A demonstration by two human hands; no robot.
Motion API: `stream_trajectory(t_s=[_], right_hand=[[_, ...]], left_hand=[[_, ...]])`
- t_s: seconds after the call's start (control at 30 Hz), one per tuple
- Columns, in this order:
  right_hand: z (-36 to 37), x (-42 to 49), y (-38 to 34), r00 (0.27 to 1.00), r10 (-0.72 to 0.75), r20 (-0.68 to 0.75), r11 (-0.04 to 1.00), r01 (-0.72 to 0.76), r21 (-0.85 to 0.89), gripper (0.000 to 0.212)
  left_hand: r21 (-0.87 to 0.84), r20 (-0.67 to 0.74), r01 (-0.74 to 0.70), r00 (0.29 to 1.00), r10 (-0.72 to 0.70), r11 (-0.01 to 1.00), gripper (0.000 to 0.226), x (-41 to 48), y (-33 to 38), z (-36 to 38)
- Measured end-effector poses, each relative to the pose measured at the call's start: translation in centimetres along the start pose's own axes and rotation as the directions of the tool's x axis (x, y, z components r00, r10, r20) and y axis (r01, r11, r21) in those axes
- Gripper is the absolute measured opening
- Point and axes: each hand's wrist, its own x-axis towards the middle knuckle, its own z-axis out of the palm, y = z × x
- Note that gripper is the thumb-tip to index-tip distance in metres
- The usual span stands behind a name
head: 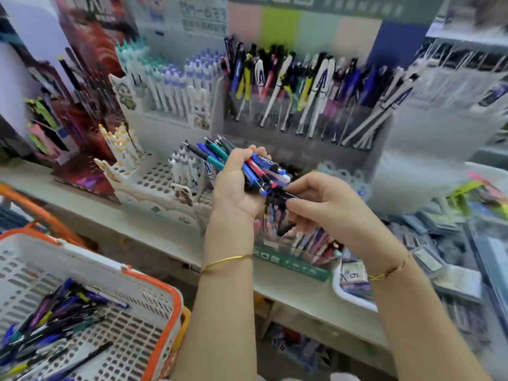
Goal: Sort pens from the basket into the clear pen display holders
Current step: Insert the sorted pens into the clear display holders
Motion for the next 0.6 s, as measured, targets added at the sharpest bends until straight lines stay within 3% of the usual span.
stream_trajectory(t_s=[0.23, 0.4, 0.5, 0.6], right_hand=[[0.2, 1.2, -0.4, 1.0, -0.017, -0.012, 0.992, 0.018, 0.126, 0.012], [-1.2, 1.8, 0.3, 0.981, 0.044, -0.191, 0.943, 0.022, 0.332, 0.014], [-1.5, 2.7, -0.4, 0.962, 0.038, -0.269, 0.833, 0.118, 0.54, 0.007], [-1.0, 4.0, -1.2, 0.928, -0.059, -0.368, 0.889, 0.217, 0.404, 0.008]], left_hand=[[-0.045, -0.096, -0.085, 0.992, 0.08, 0.995, 0.016, 1.5, 1.7, -0.6], [0.071, -0.146, -0.193, 0.969, 0.201, 0.979, 0.013, 3.1, 3.4, -2.3], [0.155, -0.122, -0.201, 0.968, 0.221, 0.967, 0.016, 3.1, 3.4, -2.6], [0.257, -0.065, -0.174, 0.978, 0.197, 0.95, 0.016, 2.6, 3.2, -2.5]])
